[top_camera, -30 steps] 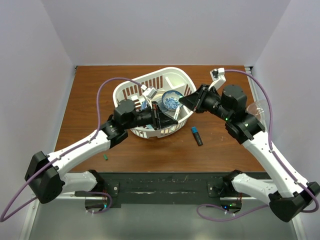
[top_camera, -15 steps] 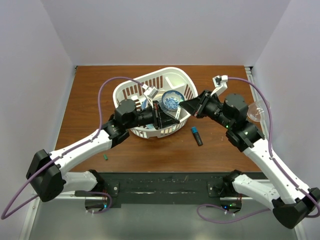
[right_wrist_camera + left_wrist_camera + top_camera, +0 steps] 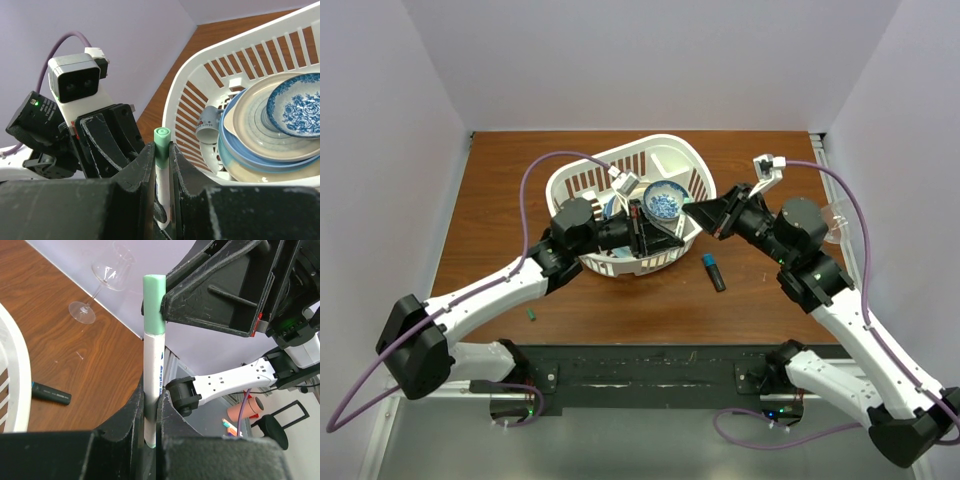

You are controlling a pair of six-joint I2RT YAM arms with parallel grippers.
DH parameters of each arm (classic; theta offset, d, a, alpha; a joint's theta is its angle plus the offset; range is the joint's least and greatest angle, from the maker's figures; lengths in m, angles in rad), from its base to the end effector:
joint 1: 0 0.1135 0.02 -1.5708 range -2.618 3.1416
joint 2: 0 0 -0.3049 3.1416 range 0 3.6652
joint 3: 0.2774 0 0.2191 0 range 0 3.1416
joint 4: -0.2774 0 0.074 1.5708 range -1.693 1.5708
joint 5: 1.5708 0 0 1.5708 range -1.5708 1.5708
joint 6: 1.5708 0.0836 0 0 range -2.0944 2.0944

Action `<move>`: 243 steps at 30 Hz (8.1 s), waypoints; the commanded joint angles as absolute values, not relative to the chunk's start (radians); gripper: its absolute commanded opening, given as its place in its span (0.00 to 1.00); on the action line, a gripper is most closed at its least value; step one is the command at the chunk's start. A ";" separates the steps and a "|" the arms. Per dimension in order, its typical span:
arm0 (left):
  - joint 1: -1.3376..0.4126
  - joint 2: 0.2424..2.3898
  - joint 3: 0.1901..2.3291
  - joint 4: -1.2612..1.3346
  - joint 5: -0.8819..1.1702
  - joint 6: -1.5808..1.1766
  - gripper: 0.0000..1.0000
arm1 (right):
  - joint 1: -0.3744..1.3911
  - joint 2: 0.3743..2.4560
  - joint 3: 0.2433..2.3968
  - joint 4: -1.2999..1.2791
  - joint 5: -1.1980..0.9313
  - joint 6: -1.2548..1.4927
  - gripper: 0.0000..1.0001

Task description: Insert the pens into the pen caps

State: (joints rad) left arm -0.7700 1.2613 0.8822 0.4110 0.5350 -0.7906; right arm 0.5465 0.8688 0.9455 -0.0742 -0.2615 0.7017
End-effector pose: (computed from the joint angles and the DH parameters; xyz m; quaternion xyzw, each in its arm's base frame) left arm 0.1792 -0.2331 0.3863 0.1829 0.6729 -0.6180 0.3630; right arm 0.1454 0.1138 0.4227 -0.0377 0.7052 0.4849 0.5158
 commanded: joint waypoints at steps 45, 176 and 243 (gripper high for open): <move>-0.761 0.879 0.716 0.433 0.517 -0.706 0.00 | 0.572 1.067 1.342 -0.100 -0.603 0.681 0.88; -0.523 1.184 1.192 0.252 0.520 -0.520 0.00 | 1.046 1.011 1.025 -0.685 -0.419 0.607 0.00; -0.014 1.009 0.958 -0.631 0.040 -0.658 0.00 | 1.097 0.735 1.105 -0.658 0.104 0.575 0.93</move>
State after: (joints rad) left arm -0.0582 0.9844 1.0668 -0.6048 0.0410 -0.5831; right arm 1.0988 0.7654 1.1282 -0.6426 0.0719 0.5922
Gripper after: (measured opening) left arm 0.108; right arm 0.924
